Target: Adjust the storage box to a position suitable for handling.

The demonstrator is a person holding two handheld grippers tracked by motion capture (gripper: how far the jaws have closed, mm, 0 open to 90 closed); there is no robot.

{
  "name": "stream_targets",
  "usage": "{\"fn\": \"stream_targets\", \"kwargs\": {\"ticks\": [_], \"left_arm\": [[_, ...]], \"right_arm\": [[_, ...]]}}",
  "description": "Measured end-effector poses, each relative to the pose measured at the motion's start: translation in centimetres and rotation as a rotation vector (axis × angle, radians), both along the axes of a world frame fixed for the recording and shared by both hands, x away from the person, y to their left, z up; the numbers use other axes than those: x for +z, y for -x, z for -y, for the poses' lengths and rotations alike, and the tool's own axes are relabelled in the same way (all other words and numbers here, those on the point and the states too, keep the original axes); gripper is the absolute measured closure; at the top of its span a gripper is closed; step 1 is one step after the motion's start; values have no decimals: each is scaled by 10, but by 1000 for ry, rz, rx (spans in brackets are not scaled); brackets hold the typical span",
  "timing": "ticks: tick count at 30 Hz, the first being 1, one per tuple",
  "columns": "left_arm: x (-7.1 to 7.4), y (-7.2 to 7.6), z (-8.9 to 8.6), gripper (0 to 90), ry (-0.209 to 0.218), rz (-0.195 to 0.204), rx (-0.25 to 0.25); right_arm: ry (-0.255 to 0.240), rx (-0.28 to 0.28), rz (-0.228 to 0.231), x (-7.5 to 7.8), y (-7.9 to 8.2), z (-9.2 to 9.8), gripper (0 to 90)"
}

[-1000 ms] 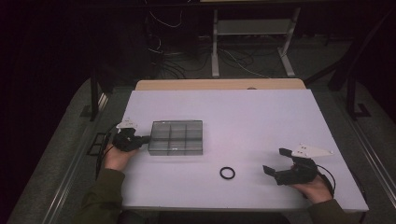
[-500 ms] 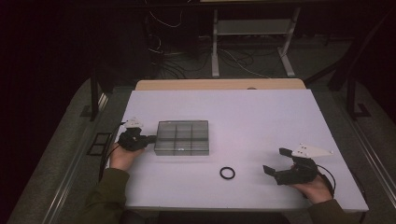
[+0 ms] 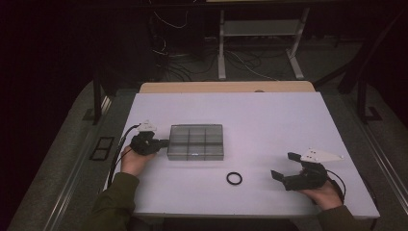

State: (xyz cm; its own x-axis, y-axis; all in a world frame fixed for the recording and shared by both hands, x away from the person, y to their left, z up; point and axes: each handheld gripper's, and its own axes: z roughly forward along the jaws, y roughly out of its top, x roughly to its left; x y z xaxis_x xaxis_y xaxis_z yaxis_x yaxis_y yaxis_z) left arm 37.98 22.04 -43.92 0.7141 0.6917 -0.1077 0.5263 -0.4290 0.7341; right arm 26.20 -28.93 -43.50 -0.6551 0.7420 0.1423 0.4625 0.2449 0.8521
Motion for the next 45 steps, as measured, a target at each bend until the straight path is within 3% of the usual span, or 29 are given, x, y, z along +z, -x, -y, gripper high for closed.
{"fn": "stream_targets", "kwargs": {"ticks": [26, 45], "left_arm": [[1, -2, 56, 888, -7, 12, -58], [-1, -2, 107, 888, -17, 19, -147]], "right_arm": [[0, -1, -2, 0, 0, -1, 32], [-4, -1, 5, 1, 1, -1, 33]]}}
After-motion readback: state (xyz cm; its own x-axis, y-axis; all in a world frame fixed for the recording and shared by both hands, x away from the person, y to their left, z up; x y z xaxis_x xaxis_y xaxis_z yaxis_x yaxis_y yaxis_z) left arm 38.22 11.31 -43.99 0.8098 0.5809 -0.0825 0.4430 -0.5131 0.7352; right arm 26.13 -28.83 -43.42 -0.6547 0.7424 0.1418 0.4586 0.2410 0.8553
